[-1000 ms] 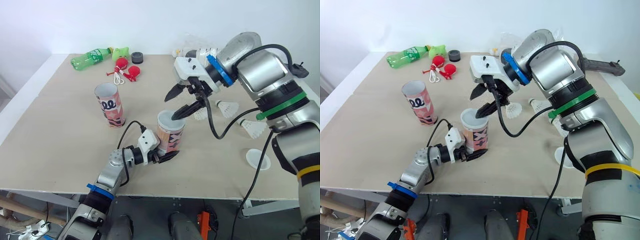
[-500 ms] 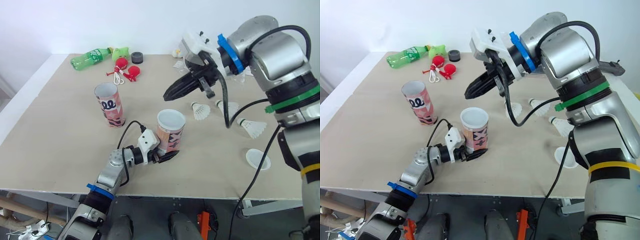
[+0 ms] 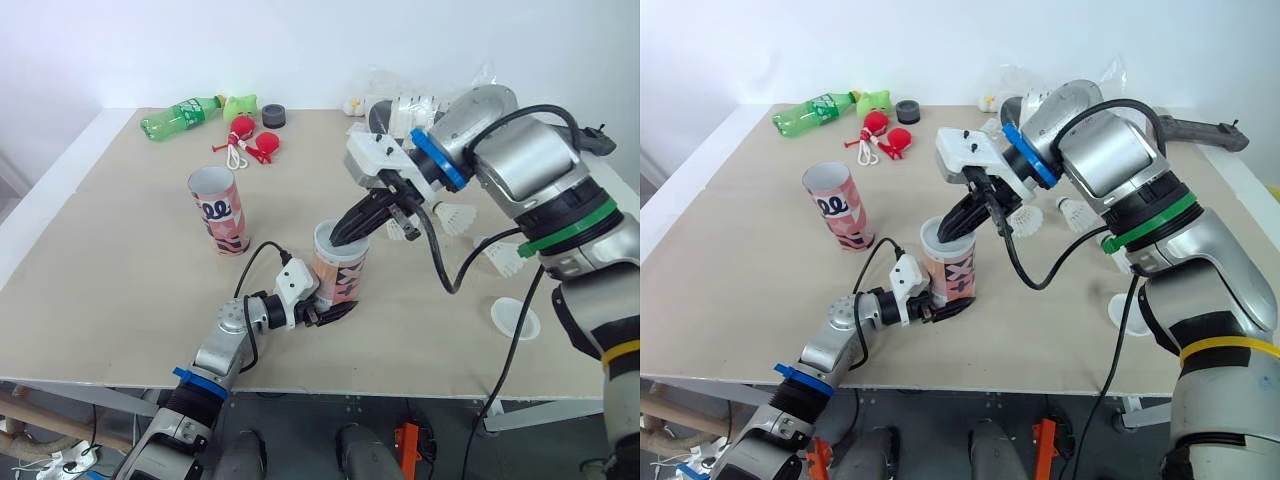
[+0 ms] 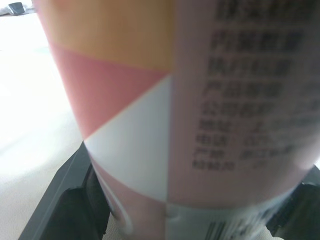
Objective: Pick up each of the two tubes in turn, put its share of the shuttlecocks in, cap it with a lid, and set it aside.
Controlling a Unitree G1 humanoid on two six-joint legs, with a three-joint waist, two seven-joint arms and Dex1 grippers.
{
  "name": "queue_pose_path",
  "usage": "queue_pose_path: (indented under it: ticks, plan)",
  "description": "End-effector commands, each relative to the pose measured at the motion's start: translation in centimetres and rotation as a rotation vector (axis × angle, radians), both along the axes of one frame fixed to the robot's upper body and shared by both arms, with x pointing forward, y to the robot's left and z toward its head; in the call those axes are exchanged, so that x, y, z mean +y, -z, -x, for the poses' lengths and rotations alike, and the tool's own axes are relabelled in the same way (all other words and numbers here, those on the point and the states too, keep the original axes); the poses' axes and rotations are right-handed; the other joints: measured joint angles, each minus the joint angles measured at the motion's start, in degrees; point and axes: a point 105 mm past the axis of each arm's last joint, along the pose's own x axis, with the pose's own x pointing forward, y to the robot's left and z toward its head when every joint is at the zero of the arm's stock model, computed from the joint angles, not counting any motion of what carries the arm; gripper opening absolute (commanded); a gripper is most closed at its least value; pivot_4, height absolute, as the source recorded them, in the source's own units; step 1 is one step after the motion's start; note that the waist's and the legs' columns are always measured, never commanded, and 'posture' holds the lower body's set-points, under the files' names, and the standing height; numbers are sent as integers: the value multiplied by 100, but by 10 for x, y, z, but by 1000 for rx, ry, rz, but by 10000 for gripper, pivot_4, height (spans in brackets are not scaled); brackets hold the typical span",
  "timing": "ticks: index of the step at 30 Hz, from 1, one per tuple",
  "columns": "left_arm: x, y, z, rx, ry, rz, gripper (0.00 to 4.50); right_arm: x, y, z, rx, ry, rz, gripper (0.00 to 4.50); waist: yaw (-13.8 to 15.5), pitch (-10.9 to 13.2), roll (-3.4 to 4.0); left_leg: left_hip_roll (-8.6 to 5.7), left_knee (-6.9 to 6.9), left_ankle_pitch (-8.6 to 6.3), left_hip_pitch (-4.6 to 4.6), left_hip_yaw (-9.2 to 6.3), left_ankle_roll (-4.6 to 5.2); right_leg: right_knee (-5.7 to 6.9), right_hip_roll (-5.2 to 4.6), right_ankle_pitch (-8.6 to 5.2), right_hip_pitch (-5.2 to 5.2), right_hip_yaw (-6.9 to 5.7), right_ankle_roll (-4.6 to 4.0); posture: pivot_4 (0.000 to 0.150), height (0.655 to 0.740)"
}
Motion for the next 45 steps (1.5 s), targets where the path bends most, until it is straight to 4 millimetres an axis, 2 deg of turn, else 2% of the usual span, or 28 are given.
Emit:
queue_pose_path:
  ticks: [1, 16, 18, 22, 23, 25, 27, 29, 31, 32, 33, 34, 36, 40, 43, 45]
  plan:
    - [1, 14, 3, 51, -1, -31, 32664, -2, 24, 4, 5, -46, 117, 845, 0, -3, 0, 0, 0, 0, 1, 0, 0, 0, 0, 0, 1, 0, 0, 1500, 7400]
    - [0, 13, 2, 51, -3, -26, 32664, -4, 39, 4, -38, -66, 180, 845, 0, -74, -17, 1, -2, 0, 9, 0, 0, 0, 1, -2, 9, -1, -2, 1500, 7400]
    - [0, 13, 3, 50, -3, -26, 32664, -1, 28, 5, -20, -56, 97, 845, 1, -80, -21, 1, -3, 0, 10, 0, 0, 0, 1, -4, 10, -1, -2, 1500, 7400]
    - [1, 12, 4, 44, -7, -24, 32664, 4, -24, 14, 1, -51, -235, 845, 0, -77, -22, 1, -4, 0, 8, -1, 0, 0, 1, -3, 7, -2, -4, 1500, 7400]
    - [1, 12, 4, 45, -10, -20, 32664, 2, -38, 18, 16, -34, -335, 3485, 4, -75, -21, 1, -5, 0, 3, -1, 0, 0, 1, -2, 4, -2, -5, 1500, 7400]
    - [2, 12, 4, 47, -13, -17, 32664, -7, -53, 23, 39, -4, -466, 8953, 15, -73, -21, 0, -5, 0, -6, -3, 0, 0, 0, -3, -2, -2, -4, 1500, 7400]
    - [2, 13, 5, 56, -13, -9, 32664, -20, -61, 25, 62, 53, -573, 17524, 28, -74, -23, -1, -6, -2, -9, -4, 1, -1, -2, -3, -3, -2, -7, 1500, 7400]
    - [3, 13, 7, 61, -9, -4, 32664, -34, -61, 23, 66, 135, -631, 26722, 43, -74, -25, -1, -8, -7, -8, -4, 9, -2, -2, -8, -1, -4, -14, 1500, 7400]
    - [3, 12, 7, 62, -6, 0, 32664, -58, -51, 18, 88, 265, -705, 36782, 63, -75, -26, -1, -9, -10, -5, -4, 12, -2, -1, -13, -1, -6, -15, 1500, 7400]
    - [4, 12, 8, 62, -6, 2, 36355, -66, -44, 18, 97, 310, -716, 42811, 76, -75, -27, 1, -11, -10, -4, -5, 13, -2, 1, -15, 0, -7, -16, 1500, 7400]
    - [5, 11, 8, 63, -6, 3, 40529, -74, -36, 18, 101, 347, -722, 45000, 94, -74, -26, 1, -11, -10, -4, -5, 13, -2, 1, -18, 0, -7, -11, 1500, 7400]
    - [6, 11, 8, 63, -5, 5, 44372, -78, -29, 19, 112, 378, -732, 45000, 87, -74, -24, 0, -11, -10, -4, -4, 13, -2, 1, -19, -1, -6, -11, 1500, 7400]
    - [9, 10, 8, 63, -2, 6, 44372, -87, -13, 18, 99, 449, -741, 45000, 71, -74, -19, 0, -13, -10, -2, 1, 14, -1, 2, -18, -4, 0, -11, 1500, 7400]
    - [16, 10, 11, 59, 15, 3, 44372, -104, 39, 22, 30, 562, -655, 45000, 89, -75, -21, 5, -16, -9, 4, 0, 15, 1, 10, -19, -2, 0, -10, 1500, 7400]
    - [26, 9, 12, 59, 18, -3, 44372, -98, 65, 31, 43, 597, -691, 45000, 60, -73, -20, 4, -14, -10, 2, 2, 14, 0, 8, -20, -3, 3, -9, 1500, 7400]
    - [29, 9, 13, 60, 18, -4, 44372, -93, 73, 34, 45, 599, -698, 45000, 24, -74, -17, 4, -14, -9, 3, 5, 14, 0, 8, -17, -5, 7, -9, 1500, 7400]
